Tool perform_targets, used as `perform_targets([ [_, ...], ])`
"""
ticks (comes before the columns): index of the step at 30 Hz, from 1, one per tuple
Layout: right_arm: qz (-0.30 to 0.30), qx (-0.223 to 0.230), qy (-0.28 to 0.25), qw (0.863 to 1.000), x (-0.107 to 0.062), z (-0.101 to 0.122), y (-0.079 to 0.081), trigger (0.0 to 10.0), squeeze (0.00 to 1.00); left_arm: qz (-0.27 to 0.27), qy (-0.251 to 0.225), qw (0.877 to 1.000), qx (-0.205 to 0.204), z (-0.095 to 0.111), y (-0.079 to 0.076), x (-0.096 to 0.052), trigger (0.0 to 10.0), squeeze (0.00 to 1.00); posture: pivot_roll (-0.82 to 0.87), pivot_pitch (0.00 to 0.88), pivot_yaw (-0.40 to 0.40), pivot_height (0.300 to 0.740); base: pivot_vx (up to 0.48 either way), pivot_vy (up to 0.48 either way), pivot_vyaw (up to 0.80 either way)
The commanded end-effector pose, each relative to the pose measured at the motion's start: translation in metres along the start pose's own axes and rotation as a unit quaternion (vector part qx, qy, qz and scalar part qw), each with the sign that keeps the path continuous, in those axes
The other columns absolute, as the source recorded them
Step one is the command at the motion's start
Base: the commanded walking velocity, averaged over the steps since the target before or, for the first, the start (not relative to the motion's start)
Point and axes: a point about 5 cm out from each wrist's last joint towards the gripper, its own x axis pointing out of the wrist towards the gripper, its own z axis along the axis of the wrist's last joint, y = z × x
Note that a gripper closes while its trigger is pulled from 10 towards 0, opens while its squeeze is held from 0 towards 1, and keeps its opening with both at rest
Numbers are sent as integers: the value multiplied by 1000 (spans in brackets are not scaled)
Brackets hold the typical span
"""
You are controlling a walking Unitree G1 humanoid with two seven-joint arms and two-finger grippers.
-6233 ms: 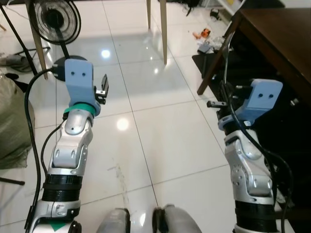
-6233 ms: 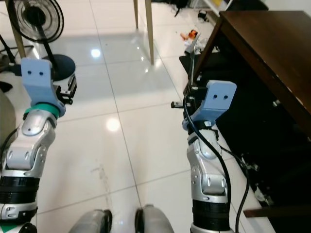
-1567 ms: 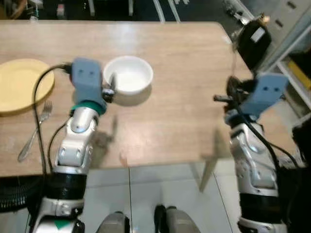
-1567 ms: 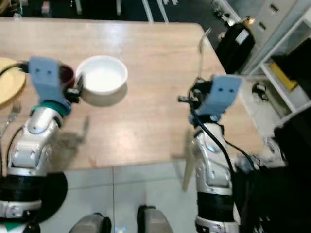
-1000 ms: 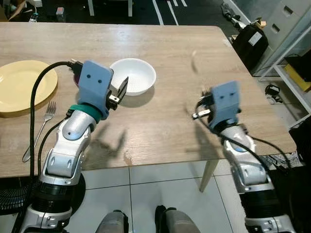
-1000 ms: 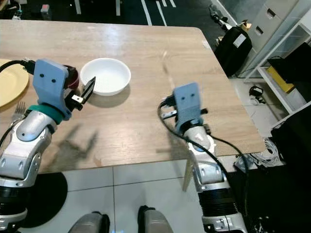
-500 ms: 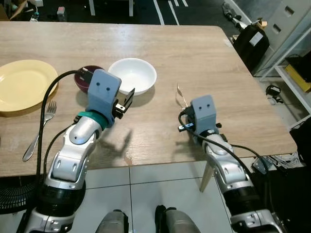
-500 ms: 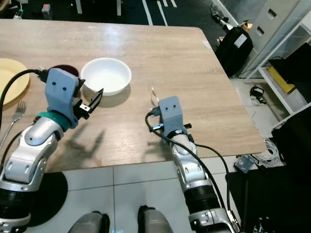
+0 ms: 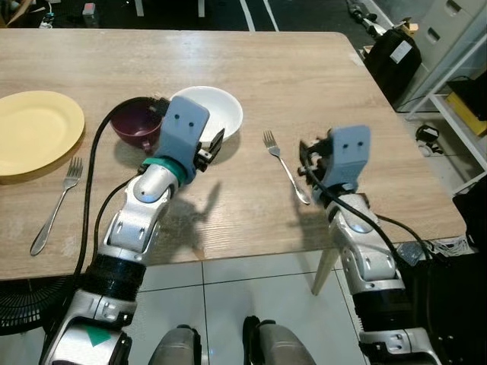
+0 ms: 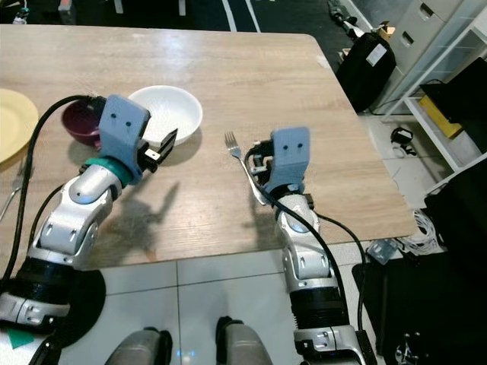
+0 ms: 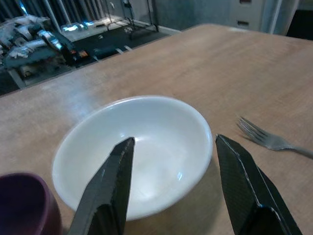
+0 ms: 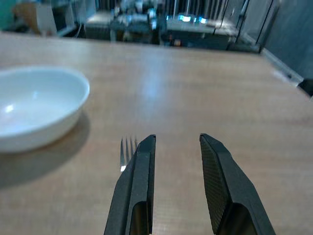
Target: Setting the table
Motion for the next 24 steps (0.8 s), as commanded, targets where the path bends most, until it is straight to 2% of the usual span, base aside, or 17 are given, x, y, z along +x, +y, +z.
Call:
perform_targets([
  [1,-25,3,-28,999,-4,8,-11,10000,0,-13,6,1000,6,-4,-4,4,10000,0,41,127,-7,740,0,0,0],
  [4,-40,6,-51,998,-5,16,-14,10000,0,-11,-5,1000,15,-3,-2,10,10000,0,32,137,5,740,0,0,0],
  [8,-58,14,-76,995,-6,23,-14,10000,0,30,-64,996,51,12,8,32,10000,0,27,145,23,740,0,0,0],
  [11,-57,16,-78,995,-6,23,-11,10000,0,42,-78,995,54,19,10,37,10000,0,26,146,24,740,0,0,0],
  [12,-66,13,-83,994,-1,26,-8,10000,0,45,-101,993,35,32,10,40,10000,0,26,148,28,740,0,0,0],
  [15,-66,13,-83,994,-1,26,-8,10000,0,45,-101,993,35,32,10,40,10000,0,26,148,28,740,0,0,0],
  [17,-71,17,-95,993,8,33,-2,10000,0,46,-128,991,18,45,8,38,10000,0,47,152,21,740,0,0,0],
  [19,-70,20,-100,992,12,36,1,10000,0,47,-137,989,14,49,7,36,10000,0,47,152,21,740,0,0,0],
  [22,-70,23,-105,992,15,39,3,10000,0,53,-145,988,6,53,9,33,10000,0,61,152,14,740,0,0,0],
  [24,-69,29,-115,991,19,45,3,10000,0,65,-161,985,-1,59,16,28,10000,0,72,143,0,740,0,0,0],
])
